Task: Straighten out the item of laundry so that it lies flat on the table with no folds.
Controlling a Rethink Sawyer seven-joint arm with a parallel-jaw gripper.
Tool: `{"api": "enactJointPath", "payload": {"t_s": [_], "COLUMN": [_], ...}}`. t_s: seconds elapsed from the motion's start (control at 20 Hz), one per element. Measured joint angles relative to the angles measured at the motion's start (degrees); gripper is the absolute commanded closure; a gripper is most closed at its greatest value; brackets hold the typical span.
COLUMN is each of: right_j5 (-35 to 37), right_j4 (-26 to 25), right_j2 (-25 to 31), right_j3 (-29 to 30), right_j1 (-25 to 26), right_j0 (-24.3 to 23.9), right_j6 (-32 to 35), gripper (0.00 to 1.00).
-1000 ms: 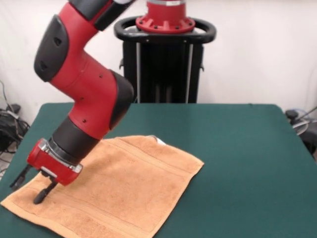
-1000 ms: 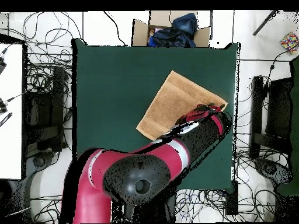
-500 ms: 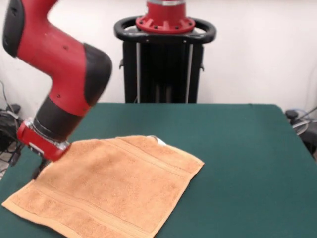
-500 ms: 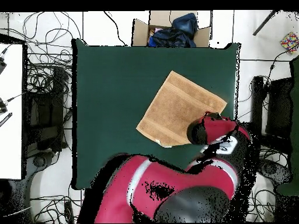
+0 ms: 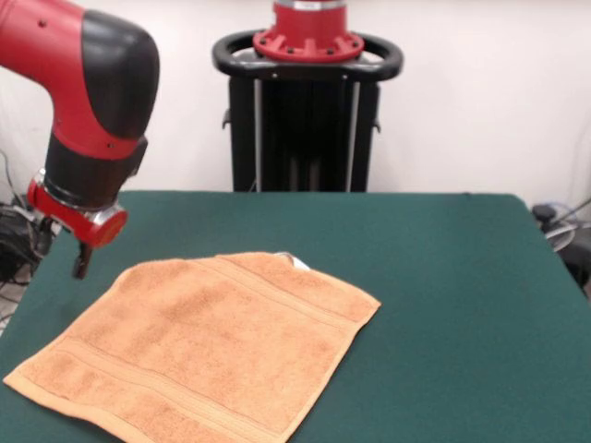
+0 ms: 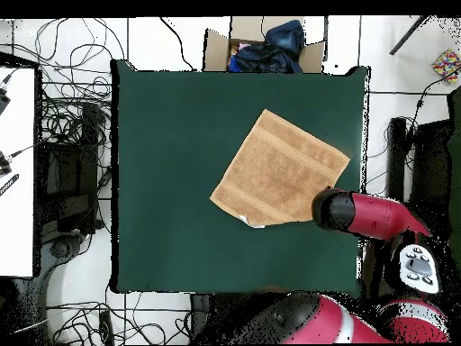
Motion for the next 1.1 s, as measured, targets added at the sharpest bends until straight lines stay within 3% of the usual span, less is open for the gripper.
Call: {"api": "enactJointPath", "payload": {"t_s": [0.15,0.45,0.8,1.1], "right_j5": [1.4,-1.4,-8.5,-9.2], "right_j4": [0.1,2.4,7.7,11.4], "right_j2": [4.4,8.0,8.5,8.5], "right_j3": [2.6,7.4,14.1,17.9], "right_j1": [-2.4,-3.9,-3.9,-3.9], "right_j0": [-2.8,-3.9,-1.7,2.0], "right_j6": [-1.7,-1.8,-1.8,-1.8], "gripper": [0.0,0.0,0.0,0.0]}}
